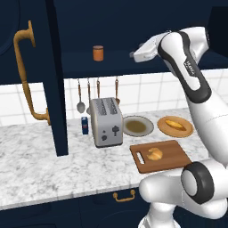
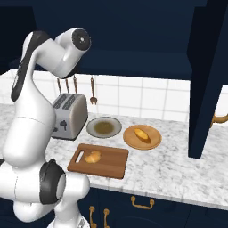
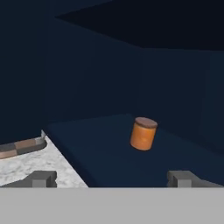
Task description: From the different types of pastries on the counter, select a croissant and place it on the cutting board. Then retrieve a jar of jam from the cabinet and place it alongside the croissant on the cutting board.
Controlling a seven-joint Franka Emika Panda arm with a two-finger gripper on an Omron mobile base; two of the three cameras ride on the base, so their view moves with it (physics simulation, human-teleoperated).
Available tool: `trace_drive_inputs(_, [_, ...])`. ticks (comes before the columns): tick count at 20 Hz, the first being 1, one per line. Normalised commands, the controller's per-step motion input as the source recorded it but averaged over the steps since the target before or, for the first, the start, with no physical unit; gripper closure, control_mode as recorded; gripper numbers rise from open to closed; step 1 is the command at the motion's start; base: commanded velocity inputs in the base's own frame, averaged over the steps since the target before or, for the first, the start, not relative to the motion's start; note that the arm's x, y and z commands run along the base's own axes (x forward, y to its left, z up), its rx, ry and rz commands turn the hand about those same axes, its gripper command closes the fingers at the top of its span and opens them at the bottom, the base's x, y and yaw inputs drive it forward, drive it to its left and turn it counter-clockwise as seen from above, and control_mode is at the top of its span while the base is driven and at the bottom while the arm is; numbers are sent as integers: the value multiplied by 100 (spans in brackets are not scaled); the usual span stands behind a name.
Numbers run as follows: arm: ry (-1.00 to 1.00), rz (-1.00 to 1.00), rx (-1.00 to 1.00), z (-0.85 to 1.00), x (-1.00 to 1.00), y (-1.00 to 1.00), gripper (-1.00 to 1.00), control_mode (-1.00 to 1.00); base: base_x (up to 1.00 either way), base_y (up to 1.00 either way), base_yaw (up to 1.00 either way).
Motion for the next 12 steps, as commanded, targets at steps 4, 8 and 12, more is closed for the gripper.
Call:
trace_drive_inputs(4, [0,0,0,-18,41,14,-100,-100,0,0,0])
trace_drive_inputs(8, [0,0,0,-4,41,16,-100,-100,0,0,0])
trace_drive_inputs(12, [0,0,0,-6,34,12,-100,-100,0,0,0])
